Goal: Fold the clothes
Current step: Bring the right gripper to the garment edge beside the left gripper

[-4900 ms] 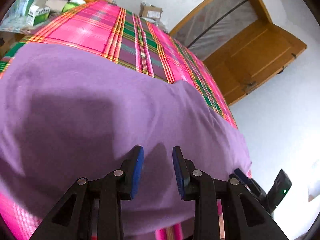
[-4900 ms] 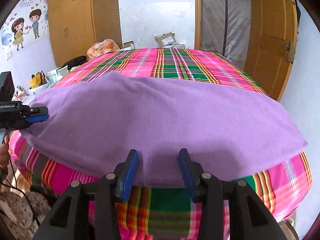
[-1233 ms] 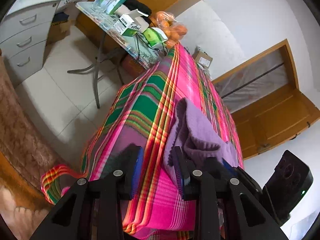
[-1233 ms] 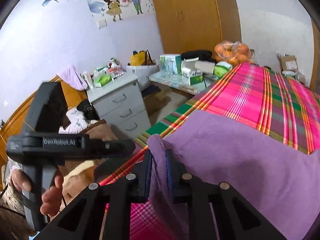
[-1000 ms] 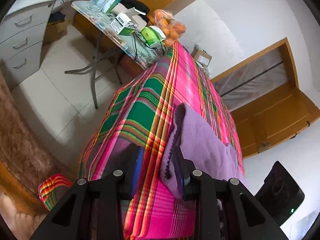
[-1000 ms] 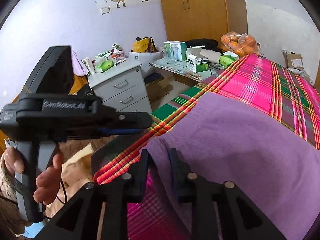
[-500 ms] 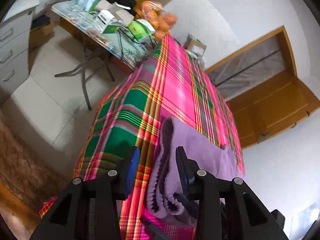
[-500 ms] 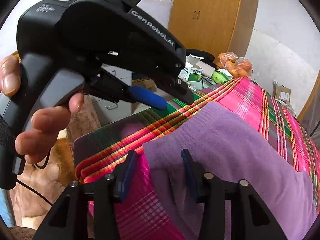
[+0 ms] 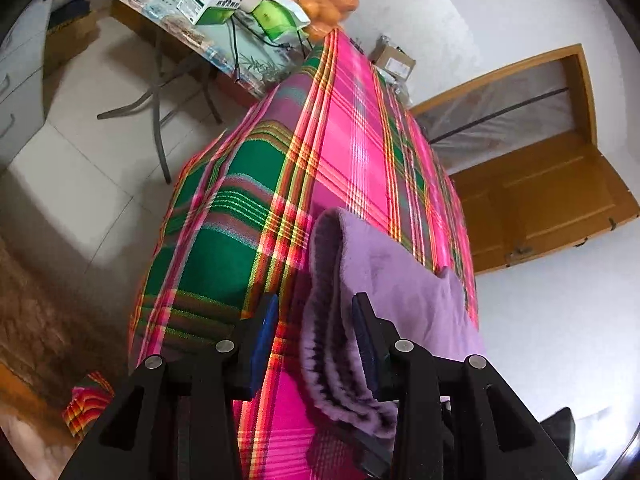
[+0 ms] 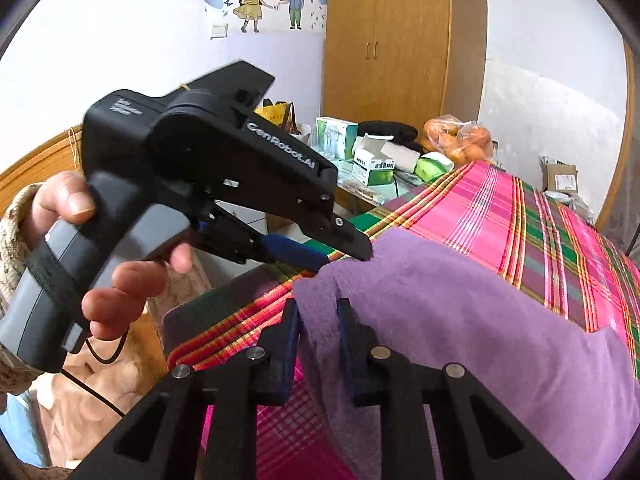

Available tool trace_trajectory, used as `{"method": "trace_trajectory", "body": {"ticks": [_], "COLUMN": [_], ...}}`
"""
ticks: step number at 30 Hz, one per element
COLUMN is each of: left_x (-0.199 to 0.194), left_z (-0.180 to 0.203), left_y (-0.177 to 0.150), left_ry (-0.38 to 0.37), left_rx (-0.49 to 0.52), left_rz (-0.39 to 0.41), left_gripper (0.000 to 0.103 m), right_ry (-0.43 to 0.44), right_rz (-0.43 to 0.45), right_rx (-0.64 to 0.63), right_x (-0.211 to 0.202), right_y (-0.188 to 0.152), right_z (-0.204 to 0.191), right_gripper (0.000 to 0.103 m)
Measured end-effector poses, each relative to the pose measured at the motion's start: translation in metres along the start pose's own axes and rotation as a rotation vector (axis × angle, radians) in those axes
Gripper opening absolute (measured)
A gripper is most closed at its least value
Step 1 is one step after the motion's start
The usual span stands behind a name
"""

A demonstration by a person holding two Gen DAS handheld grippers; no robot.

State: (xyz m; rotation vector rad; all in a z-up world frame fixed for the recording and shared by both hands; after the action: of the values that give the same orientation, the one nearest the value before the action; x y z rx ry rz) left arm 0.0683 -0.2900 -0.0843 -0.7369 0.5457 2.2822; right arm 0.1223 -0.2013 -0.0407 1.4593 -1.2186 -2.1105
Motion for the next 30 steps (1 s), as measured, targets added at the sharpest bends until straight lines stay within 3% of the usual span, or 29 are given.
{"method": "trace_trajectory", "body": {"ticks": [1, 2, 4, 18, 22, 23, 25, 30], "left_x": [0.001, 0.004, 0.007, 0.043, 0.050, 0.051, 0.054, 0.050], "left_z": [0.000, 0.001, 0.005, 0.028, 0.029, 0.029, 0.030, 0.036], "left_y": [0.000, 0.000, 0.000, 0.000, 0.005, 0.006, 0.006, 0.010], "left_ry": [-0.013, -0.030, -0.071, -0.153, -0.146, -0.130, -0.096, -0.069], "left_rx": [-0.016, -0.035, -0.065, -0.117, -0.126, -0.112, -0.068, 0.019], "left_rz": [-0.009, -0.022, -0.039, -0.160, -0.152, -0.148, -0.138, -0.096], "left_gripper": [0.041, 0.052, 0.057, 0.057, 0.048, 0.035, 0.019, 0.016], "right_ry": [0.001, 0.001, 0.002, 0.017, 0.023, 0.024, 0.032, 0.053], "right_rz": [0.000, 0.002, 0.007, 0.055, 0.044, 0.038, 0.023, -0.017], "right_rx": [0.000, -0.003, -0.007, 0.014, 0.020, 0.022, 0.028, 0.026], "right_x": [-0.001, -0.002, -0.005, -0.020, -0.017, -0.016, -0.011, 0.009], "right_y": [0.000, 0.000, 0.001, 0.005, 0.003, 0.002, 0.001, 0.003], "right_z": [-0.001, -0.003, -0.005, 0.000, 0.001, 0.000, 0.000, -0.006], "right_gripper": [0.019, 0.019, 0.019, 0.019, 0.019, 0.019, 0.019, 0.018]}}
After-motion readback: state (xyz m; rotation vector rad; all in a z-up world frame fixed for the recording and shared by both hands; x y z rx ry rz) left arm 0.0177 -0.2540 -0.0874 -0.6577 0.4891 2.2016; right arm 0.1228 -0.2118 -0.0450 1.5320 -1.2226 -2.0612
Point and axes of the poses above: each gripper's, at about its wrist camera, not at the fingertips, and x roughly the way its jaws point, z to its right, y to its top, the point moved 9 cm from there along x, roughly the way its jaws point, and after that the axes turned 6 degrees about -x, right-handed, at the moved point
